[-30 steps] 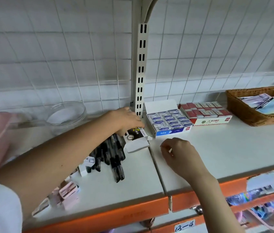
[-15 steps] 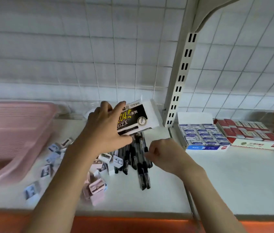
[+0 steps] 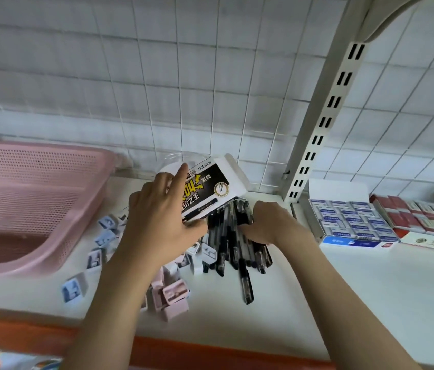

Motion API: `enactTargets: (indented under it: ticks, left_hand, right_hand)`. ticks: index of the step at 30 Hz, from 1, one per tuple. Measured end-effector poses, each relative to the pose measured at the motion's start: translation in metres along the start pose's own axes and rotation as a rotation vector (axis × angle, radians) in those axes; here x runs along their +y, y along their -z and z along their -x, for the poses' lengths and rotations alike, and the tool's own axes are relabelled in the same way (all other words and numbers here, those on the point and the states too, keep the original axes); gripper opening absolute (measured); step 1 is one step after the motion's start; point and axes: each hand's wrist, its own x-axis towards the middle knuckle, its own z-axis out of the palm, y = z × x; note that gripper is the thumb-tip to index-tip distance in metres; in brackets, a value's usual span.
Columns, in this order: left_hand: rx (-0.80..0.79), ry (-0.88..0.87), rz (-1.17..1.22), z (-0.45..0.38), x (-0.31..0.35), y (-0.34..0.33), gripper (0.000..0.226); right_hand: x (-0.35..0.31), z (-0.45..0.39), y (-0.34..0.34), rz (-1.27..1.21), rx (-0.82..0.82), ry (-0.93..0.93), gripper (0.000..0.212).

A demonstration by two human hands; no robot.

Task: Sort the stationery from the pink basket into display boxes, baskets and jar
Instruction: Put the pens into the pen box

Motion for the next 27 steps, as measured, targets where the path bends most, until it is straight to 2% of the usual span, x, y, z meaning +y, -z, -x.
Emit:
enactTargets:
  ticks: [4, 7, 9, 12, 14, 16, 17, 21, 23, 25, 27]
  left_hand:
    - [0.008, -0.007, 0.017, 0.000, -0.001, -0.004, 0.092]
    - [0.020, -0.014, 0.022, 0.000, 0.001, -0.004, 0.090]
    - [0.027, -0.020, 0.019, 0.000, 0.001, -0.004, 0.089]
    - [0.036, -0.033, 0.015, -0.001, 0.003, 0.000, 0.087]
    - [0.017, -0.027, 0.006, -0.001, 0.007, 0.001, 0.084]
    - [0.016, -0.038, -0.022, -0.001, 0.012, 0.002, 0.083]
    - [0.015, -0.048, -0.036, -0.001, 0.015, 0.002, 0.083]
    - [0.016, -0.122, -0.013, 0.005, 0.025, 0.004, 0.083]
    - [-0.007, -0.152, 0.077, 0.010, 0.028, 0.006, 0.083]
    - [-0.019, -0.171, 0.178, 0.015, 0.032, 0.008, 0.082]
    - [0.016, -0.180, 0.228, 0.021, 0.037, 0.007, 0.080]
  right_hand:
    - [-0.005, -0.018, -0.007, 0.024, -0.014, -0.072, 0.032]
    - [-0.004, -0.027, -0.014, 0.020, 0.046, -0.125, 0.017]
    - [0.002, -0.030, -0.017, -0.058, 0.099, -0.167, 0.024]
    - [0.015, -0.023, -0.011, -0.265, 0.212, -0.151, 0.025]
    - [0.022, -0.011, 0.005, -0.404, 0.431, -0.073, 0.023]
    - [0.021, 0.009, 0.030, -0.677, 0.653, 0.029, 0.031]
    - [0.017, 0.020, 0.044, -0.848, 0.709, 0.089, 0.033]
    - [0.002, 0.040, 0.073, -1.413, 0.701, 0.339, 0.018]
    - [-0.005, 0.039, 0.073, -1.535, 0.732, 0.401, 0.018]
    - [-0.008, 0.037, 0.069, -1.582, 0.792, 0.381, 0.019]
    - [-0.012, 0.037, 0.062, -1.659, 0.780, 0.334, 0.019]
